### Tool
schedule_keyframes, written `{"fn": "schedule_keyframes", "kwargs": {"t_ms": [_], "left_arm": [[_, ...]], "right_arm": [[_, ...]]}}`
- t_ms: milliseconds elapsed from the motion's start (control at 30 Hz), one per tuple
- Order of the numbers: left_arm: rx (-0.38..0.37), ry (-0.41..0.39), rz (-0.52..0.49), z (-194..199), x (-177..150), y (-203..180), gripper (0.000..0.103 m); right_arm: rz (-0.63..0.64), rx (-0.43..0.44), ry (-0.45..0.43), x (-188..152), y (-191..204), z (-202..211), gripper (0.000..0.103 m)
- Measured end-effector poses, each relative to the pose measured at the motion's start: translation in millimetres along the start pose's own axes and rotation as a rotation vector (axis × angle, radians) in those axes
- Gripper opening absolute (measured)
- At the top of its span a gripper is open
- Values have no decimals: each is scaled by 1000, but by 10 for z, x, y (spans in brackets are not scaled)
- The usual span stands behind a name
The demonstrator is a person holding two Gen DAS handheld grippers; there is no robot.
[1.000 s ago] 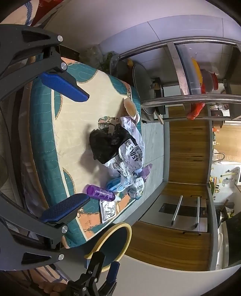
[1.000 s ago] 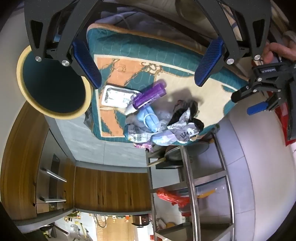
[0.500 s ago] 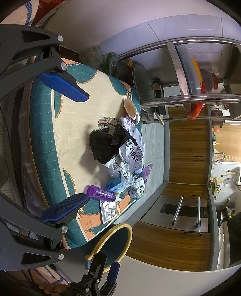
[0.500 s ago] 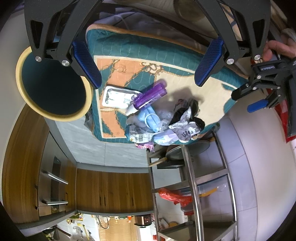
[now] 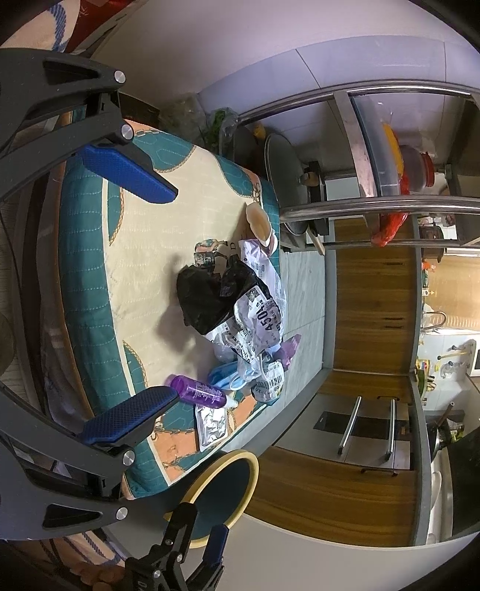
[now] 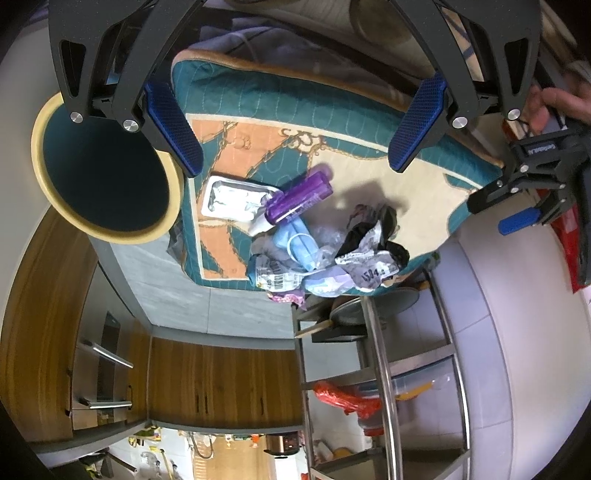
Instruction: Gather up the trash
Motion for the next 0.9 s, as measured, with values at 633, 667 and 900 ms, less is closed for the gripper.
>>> {"fn": "schedule_keyframes", "kwargs": {"t_ms": [633,667,900], "left_arm": [[1,10,3,-31,-9,4,98],[1,12,3,-36,-11,1,98],[11,32,9,-91,-11,-11,98]], "right_arm": [[1,4,13,-20,7,-44,99],[1,5,14,-22,8,-48,99],[-7,-24,22,-31,-3,-77,99]]}}
Point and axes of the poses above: each gripper's, at about its wrist camera, not at the fingertips, and z roughly against the way its jaws point, y to its left, x to its top, the point moved 9 cm from there along -z, roughly the way its jaws point, and after that the axes turned 15 degrees about y, right-handed, at the moved point
